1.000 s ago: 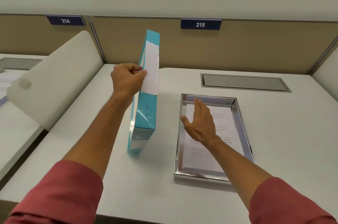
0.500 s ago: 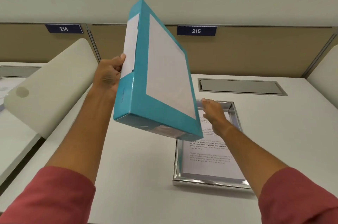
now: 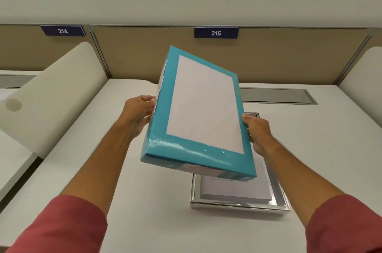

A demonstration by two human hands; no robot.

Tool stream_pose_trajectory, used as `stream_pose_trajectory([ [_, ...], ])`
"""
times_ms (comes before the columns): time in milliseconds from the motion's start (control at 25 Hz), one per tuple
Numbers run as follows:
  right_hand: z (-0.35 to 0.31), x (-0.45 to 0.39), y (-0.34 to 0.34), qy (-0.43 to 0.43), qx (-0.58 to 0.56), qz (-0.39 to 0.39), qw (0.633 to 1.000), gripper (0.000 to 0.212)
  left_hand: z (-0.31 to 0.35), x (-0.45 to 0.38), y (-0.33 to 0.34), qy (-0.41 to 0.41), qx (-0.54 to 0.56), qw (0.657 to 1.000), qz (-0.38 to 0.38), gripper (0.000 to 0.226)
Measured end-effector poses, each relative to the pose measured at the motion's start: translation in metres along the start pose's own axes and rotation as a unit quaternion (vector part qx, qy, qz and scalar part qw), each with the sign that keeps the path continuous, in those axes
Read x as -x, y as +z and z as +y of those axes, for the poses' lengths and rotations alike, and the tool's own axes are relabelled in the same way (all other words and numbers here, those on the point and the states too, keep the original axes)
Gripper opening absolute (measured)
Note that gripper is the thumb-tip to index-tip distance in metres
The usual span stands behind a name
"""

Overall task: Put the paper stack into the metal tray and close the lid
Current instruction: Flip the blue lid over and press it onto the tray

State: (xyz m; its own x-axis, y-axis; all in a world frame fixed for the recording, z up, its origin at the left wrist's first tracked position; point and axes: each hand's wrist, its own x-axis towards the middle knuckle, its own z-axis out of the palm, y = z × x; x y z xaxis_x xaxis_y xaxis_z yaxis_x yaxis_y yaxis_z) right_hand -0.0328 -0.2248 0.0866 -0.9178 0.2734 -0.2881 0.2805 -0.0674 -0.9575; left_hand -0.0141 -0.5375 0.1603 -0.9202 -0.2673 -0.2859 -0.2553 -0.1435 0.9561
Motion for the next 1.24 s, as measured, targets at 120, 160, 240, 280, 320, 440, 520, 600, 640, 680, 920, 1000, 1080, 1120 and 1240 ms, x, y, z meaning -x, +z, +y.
stream_pose_trajectory([
  [120,0.004,-0.005,-0.022,0.002,0.007,0.045,0.999,0.015,-0.021,-0.002,0.018,0.032,-0.079,0.996,-0.002,0.019],
  [160,0.006,-0.006,-0.029,-0.001,0.013,0.056,0.998,0.018,-0.029,-0.004,0.023,0.047,-0.127,0.991,0.000,0.015],
  [240,0.009,-0.006,-0.043,-0.017,0.031,0.074,0.997,0.025,-0.044,-0.012,0.033,0.058,-0.208,0.976,0.008,0.010],
  [280,0.011,-0.006,-0.050,-0.029,0.043,0.082,0.995,0.027,-0.049,-0.017,0.037,0.048,-0.218,0.975,0.005,0.012],
  [320,0.012,-0.006,-0.057,-0.040,0.051,0.090,0.994,0.027,-0.053,-0.019,0.043,0.033,-0.213,0.977,-0.004,0.014],
  [440,0.014,-0.006,-0.074,-0.053,0.071,0.115,0.989,0.024,-0.058,-0.017,0.062,0.004,-0.205,0.978,-0.028,0.017],
  [520,0.015,-0.009,-0.082,-0.048,0.090,0.129,0.986,0.016,-0.063,-0.017,0.072,0.009,-0.216,0.976,-0.031,0.025],
  [600,0.015,-0.012,-0.090,-0.042,0.106,0.145,0.983,0.012,-0.070,-0.018,0.080,0.006,-0.224,0.974,-0.019,0.023],
  [640,0.016,-0.014,-0.094,-0.040,0.117,0.147,0.981,0.014,-0.073,-0.019,0.083,0.001,-0.227,0.974,-0.013,0.021],
  [680,0.017,-0.017,-0.097,-0.037,0.128,0.146,0.980,0.016,-0.075,-0.019,0.085,-0.005,-0.231,0.973,-0.007,0.018],
  [920,0.029,-0.029,-0.113,-0.013,0.170,0.135,0.976,0.019,-0.093,-0.015,0.099,-0.030,-0.244,0.969,0.030,0.015],
  [1000,0.035,-0.030,-0.115,-0.010,0.180,0.133,0.975,0.019,-0.102,-0.014,0.101,-0.037,-0.239,0.969,0.039,0.015],
  [1080,0.040,-0.032,-0.116,-0.011,0.184,0.131,0.974,0.018,-0.111,-0.013,0.101,-0.042,-0.235,0.970,0.048,0.016],
  [1120,0.042,-0.032,-0.115,-0.010,0.186,0.128,0.974,0.019,-0.115,-0.014,0.100,-0.046,-0.237,0.969,0.053,0.016],
  [1240,0.049,-0.031,-0.114,0.004,0.195,0.129,0.972,0.019,-0.125,-0.014,0.100,-0.057,-0.247,0.965,0.068,0.019],
])
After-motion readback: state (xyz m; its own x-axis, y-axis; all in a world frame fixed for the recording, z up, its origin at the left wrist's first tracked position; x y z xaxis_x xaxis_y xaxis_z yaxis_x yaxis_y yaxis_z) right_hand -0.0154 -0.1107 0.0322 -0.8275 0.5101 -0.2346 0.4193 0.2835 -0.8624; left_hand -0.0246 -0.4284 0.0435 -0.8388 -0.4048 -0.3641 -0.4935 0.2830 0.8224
